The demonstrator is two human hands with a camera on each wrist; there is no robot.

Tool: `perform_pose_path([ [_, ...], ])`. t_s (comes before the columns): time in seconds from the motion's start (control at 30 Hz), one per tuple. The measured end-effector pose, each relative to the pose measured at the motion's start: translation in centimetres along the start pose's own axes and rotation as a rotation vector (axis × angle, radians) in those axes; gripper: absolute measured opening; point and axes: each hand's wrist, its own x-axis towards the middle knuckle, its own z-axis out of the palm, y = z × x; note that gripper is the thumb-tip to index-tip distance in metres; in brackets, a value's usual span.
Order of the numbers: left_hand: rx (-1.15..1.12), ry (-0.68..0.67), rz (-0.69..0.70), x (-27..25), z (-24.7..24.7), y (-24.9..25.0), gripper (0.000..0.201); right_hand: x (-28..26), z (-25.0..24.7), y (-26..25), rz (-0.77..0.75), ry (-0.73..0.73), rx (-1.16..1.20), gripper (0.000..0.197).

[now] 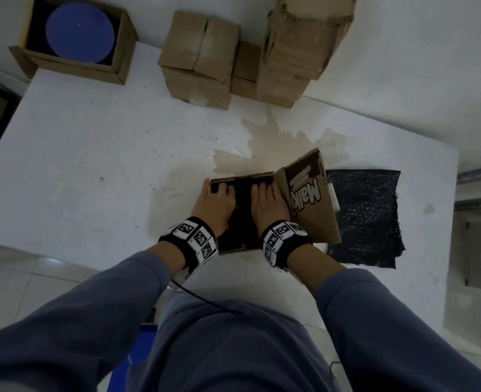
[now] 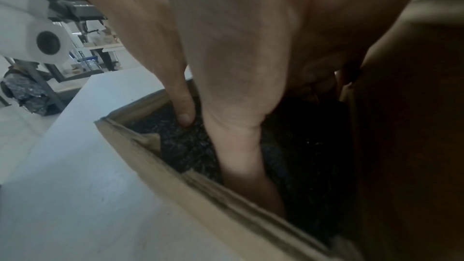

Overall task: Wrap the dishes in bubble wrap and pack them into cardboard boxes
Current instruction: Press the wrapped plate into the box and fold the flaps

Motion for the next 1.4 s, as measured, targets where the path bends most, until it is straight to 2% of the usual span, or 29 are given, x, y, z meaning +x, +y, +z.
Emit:
perform_pose_path([
  [0.17,-0.039,0.014,-0.045,-0.4,0.5,0.2,0.094,0.2,0.1,0.3,-0.014,0.029,0.002,0.072],
  [0.27,-0.048,0.024,-0.010,-0.8,0.7,0.0,0.110,0.4,-0.1,0.3,-0.013,0.045,-0.009,0.072],
  [0.37,-0.012,-0.020,0.014,-0.9,0.9,0.0,0.121,0.5,0.0,0.4,-0.013,0.049,-0.003,0.070],
  [0.6,0.045,-0.106,-0.062,-0.7,1.4,1.7,0.116,0.3,0.5,0.5,-0.037,0.084,0.040,0.062],
  [0.73,0.051,-0.078,-0.085,-0.3,1.7,2.0,0.119,0.2,0.8,0.5,-0.037,0.103,0.066,0.063],
  [0.93,0.038,-0.010,-0.090,0.4,3.2,2.1,0.130,0.3,0.8,0.8,-0.096,0.067,0.077,0.078],
  [1.13,0.017,-0.018,-0.109,0.3,2.8,2.5,0.122,0.9,0.9,0.5,-0.081,0.067,0.067,0.070],
  [1.3,-0.022,-0.020,-0.138,-0.2,2.6,2.8,0.114,0.3,0.8,0.4,-0.041,0.070,0.077,0.072],
  [1.4,-0.071,-0.037,-0.127,-0.6,2.2,2.3,0.116,0.1,0.7,0.2,-0.015,0.091,0.030,0.070],
])
